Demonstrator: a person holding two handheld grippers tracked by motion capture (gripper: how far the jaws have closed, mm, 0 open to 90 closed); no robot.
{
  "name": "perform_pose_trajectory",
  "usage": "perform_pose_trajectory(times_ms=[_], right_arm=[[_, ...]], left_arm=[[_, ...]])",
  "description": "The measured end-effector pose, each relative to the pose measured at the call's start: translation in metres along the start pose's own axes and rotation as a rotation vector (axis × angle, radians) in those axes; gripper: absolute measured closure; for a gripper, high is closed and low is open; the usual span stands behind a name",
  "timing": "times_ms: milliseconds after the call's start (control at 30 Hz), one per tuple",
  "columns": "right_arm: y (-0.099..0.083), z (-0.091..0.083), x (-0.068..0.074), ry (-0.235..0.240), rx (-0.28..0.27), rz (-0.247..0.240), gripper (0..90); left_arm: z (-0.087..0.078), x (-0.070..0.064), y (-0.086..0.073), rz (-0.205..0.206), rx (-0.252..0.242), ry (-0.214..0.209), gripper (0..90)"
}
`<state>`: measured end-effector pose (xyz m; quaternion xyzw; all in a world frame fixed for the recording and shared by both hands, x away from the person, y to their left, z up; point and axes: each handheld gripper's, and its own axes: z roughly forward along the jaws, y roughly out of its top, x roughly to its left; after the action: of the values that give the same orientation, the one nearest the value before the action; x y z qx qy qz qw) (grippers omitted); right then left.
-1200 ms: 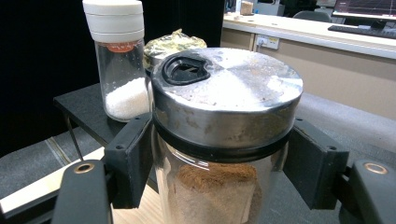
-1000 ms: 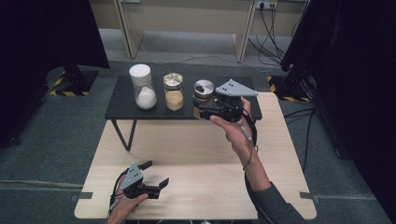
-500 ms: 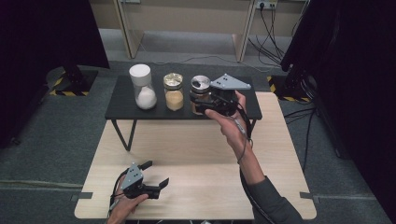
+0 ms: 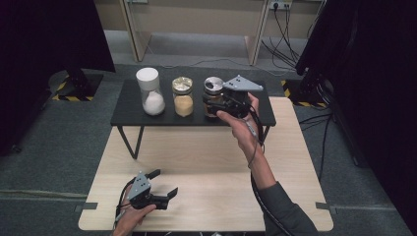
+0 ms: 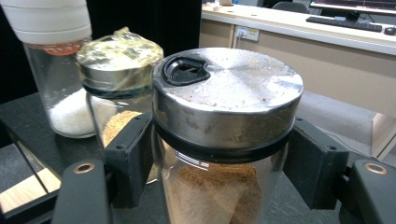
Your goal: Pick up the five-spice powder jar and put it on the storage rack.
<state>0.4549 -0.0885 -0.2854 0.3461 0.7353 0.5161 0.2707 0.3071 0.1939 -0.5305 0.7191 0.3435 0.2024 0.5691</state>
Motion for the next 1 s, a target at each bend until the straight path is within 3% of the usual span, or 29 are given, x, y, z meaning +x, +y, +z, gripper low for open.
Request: perform_pose_trajectory(times_ms=[567, 1000], right_arm=[[-0.011, 0.01, -0.01, -0.027, 0.017, 0.02, 31.1], [-0.013, 0.008, -0.009, -0.038, 0.002, 0.0, 29.8]], left_arm=[[0.0, 0.0, 0.0, 0.0, 0.0, 0.0, 3.6], [0.0, 0.0, 0.0, 0.0, 0.0, 0.0, 3.6]])
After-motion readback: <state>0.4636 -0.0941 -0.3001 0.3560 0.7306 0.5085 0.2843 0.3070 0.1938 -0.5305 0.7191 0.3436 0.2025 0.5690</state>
